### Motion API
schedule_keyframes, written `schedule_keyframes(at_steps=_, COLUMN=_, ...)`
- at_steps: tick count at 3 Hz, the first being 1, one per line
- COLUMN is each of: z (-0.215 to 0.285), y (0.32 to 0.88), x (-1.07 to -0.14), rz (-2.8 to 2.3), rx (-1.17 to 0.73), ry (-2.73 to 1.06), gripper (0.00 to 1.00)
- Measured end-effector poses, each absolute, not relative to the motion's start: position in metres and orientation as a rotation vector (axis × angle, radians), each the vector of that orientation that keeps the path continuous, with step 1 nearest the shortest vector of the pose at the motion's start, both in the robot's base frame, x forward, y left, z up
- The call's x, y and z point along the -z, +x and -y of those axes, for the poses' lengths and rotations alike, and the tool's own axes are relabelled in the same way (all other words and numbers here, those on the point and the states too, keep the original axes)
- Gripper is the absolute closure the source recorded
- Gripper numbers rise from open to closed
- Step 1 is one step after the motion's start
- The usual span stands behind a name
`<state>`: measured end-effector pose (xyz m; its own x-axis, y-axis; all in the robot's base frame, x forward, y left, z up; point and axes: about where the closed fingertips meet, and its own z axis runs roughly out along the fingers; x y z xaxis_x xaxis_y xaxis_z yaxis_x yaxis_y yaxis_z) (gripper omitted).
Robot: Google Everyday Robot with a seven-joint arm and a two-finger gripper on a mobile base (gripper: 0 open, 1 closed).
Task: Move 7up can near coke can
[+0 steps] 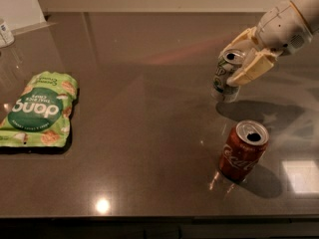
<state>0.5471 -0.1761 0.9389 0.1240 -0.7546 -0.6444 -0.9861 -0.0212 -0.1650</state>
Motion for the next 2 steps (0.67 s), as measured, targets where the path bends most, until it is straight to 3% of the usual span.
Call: schedule_keyframes(at_steps=2, z=0.1907, y=0.5237, x=-0.9281, rz=-1.545, rx=-0.596, ry=-1.938, gripper=1.0)
